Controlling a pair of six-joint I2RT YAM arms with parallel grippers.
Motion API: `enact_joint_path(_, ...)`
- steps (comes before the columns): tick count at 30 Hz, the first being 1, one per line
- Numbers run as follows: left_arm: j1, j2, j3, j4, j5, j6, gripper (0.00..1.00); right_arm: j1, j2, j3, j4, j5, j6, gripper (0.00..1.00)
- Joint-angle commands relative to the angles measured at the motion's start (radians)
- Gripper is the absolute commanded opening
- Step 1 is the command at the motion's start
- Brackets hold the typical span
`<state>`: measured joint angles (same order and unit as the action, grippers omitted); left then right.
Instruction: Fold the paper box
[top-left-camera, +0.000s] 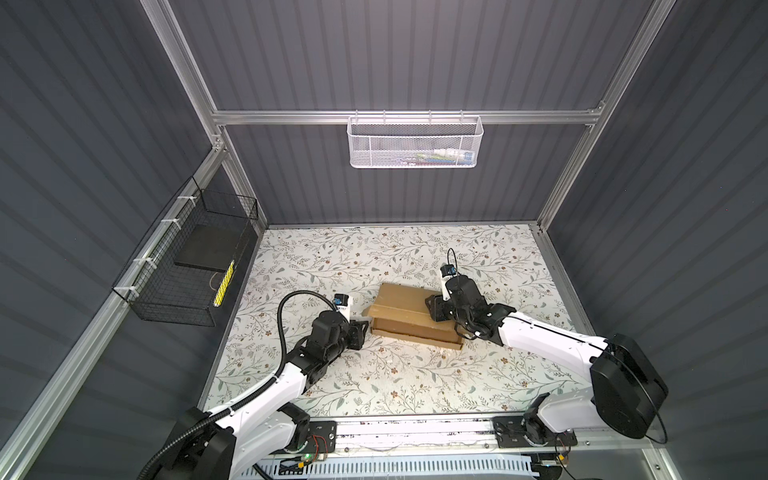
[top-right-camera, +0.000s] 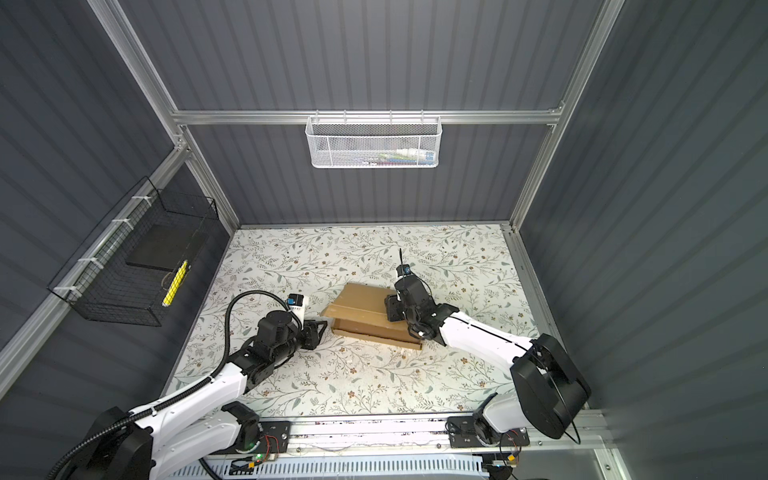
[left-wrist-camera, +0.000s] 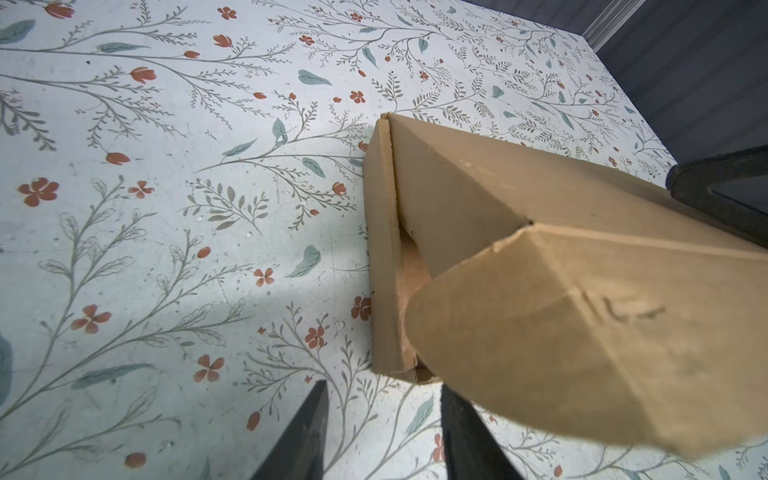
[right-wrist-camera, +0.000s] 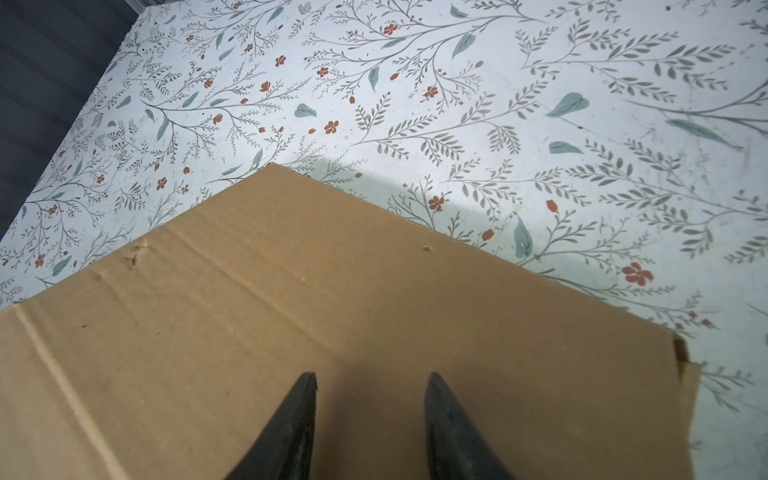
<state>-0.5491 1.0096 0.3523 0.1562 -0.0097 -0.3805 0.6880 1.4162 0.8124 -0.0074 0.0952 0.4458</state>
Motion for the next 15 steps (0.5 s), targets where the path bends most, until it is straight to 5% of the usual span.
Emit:
enact_joint_path(1,-0.003,-0.02,-0.001,-0.04,-0.027,-0.018,0.45,0.002,0.007,-0.014,0.013,-0.003,0.011,0.45)
enact_joint_path(15,-0.004,-0.135,0.053,-0.198,-0.147,-0.092,0.46,0.002,0.024,-0.046,0.024,-0.007,0.029,0.44)
